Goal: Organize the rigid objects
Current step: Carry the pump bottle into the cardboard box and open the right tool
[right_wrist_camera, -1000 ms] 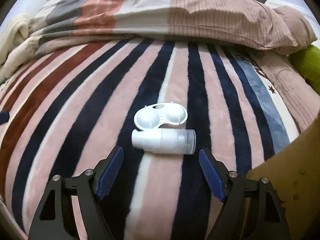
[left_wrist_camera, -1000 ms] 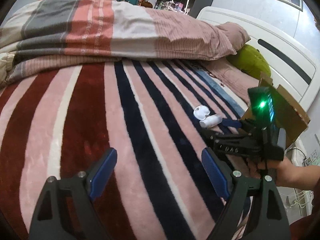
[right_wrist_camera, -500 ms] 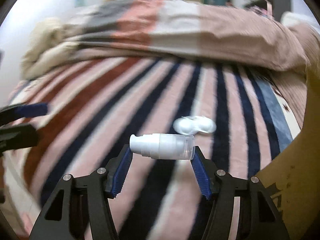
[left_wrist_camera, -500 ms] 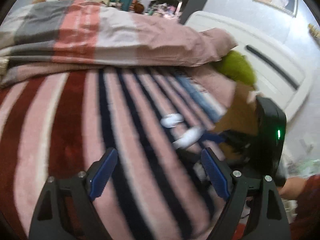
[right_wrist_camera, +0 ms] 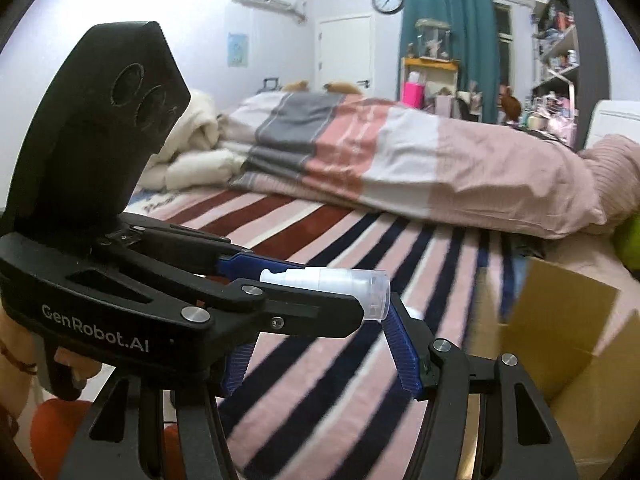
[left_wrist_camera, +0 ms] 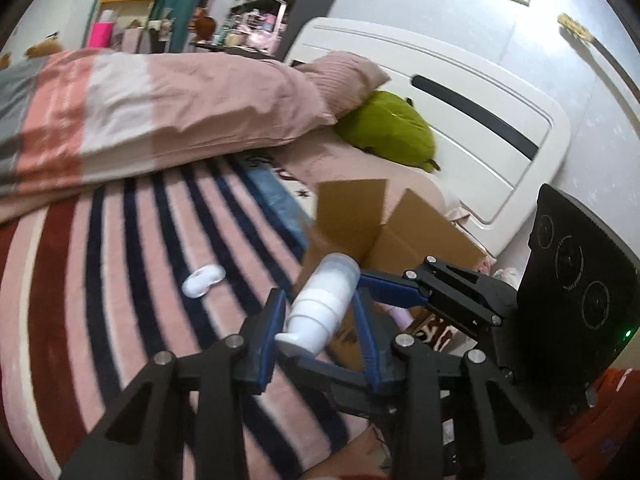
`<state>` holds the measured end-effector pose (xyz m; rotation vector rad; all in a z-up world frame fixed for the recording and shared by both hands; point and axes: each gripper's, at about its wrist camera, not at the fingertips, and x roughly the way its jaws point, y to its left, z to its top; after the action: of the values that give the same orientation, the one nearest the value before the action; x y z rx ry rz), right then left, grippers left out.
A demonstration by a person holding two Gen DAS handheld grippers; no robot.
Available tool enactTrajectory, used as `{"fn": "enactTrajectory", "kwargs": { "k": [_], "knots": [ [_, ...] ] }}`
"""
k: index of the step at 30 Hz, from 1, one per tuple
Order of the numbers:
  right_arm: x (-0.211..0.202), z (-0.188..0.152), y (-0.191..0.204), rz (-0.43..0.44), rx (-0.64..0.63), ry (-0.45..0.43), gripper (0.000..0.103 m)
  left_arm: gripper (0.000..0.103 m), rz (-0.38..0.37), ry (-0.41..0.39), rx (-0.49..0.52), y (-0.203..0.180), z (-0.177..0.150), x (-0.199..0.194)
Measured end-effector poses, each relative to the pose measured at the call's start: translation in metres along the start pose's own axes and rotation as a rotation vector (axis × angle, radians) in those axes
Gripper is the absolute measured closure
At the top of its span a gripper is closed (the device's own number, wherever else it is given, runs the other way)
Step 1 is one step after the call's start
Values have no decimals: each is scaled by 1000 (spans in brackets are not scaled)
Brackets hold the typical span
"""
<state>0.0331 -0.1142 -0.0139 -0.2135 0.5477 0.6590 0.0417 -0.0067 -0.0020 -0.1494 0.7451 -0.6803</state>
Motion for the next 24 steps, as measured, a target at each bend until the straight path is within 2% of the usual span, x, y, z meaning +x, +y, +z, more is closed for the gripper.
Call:
{"fn": "enactTrajectory", "kwargs": {
  "k": [6, 11, 16, 18, 20, 24],
  "knots": [
    [-33, -9, -58, -78, 82, -16, 47, 71, -48, 70, 82, -47, 34, 54],
    [-48, -17, -108, -167, 159, 32, 47, 71, -94, 143, 117, -71, 52, 100],
    [-49, -24, -138, -198, 195, 95, 46, 71, -109, 204, 116, -81, 59, 129],
    [-48, -26, -144, -213, 197, 126, 46, 66, -93, 215, 119, -84, 58, 135],
    [-44, -27, -145, -232, 180, 166, 44, 42, -68, 214, 131, -85, 57, 136],
    [-45, -28, -140, -235, 156, 182, 38, 34, -36, 183, 142, -81, 58, 124]
  ]
}}
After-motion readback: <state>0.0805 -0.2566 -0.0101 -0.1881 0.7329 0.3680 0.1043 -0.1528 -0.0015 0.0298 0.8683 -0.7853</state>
